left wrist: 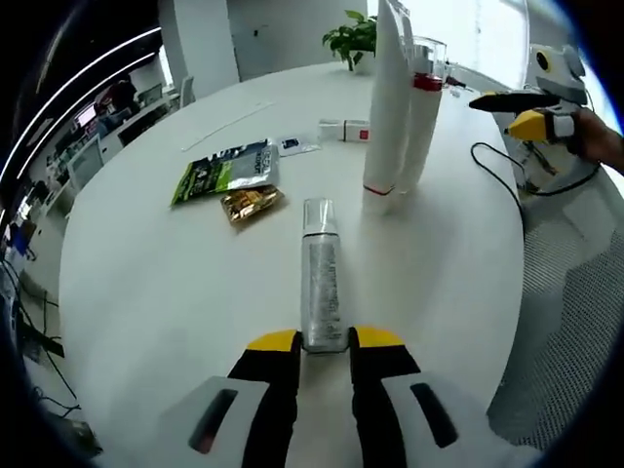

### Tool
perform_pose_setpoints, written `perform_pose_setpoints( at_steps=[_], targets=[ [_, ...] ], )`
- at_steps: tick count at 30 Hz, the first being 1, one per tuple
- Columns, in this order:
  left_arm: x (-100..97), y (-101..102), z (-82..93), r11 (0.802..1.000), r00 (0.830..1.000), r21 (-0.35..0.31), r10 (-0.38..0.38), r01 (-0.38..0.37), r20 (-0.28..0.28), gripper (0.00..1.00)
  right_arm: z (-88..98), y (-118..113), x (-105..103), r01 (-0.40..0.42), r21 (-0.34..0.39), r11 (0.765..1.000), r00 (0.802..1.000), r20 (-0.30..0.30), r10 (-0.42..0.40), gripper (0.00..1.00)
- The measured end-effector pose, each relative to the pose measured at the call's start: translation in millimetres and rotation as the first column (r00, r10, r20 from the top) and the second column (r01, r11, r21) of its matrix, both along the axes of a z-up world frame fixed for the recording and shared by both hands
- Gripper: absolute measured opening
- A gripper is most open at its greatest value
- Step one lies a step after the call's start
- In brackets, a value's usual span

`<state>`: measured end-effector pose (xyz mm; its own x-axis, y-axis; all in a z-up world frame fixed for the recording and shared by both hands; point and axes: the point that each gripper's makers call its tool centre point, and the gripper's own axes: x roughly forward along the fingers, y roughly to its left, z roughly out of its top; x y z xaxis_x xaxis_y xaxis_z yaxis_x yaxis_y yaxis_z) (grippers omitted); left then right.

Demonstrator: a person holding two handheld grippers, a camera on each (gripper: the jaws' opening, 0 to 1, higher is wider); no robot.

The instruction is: Arrange the skincare products in the storage area until every visible bottle or jar stands upright without overlapping.

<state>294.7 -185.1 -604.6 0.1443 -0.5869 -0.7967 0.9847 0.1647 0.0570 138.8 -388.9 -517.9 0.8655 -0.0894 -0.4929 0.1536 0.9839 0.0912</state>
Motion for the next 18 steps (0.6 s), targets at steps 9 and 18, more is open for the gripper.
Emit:
perform_pose_setpoints(
  at_steps=[9,18],
  targets=[
    [0.2,12.3,2.2,0.991,0.996,0.102,-0.086,0.083,0.026,0.28,0.0,0.0,-0.2,-0.001,-0.005,1.000,1.000,-0.002,0.001,0.75],
    [7.4,-11.7,6.2,0.984,0.995,0.145,-0.098,0.101,-0.031,0.34,1.4,-1.2,-0.8,0.009,-0.011,1.000,1.000,0.001,-0.009,0.75]
  ],
)
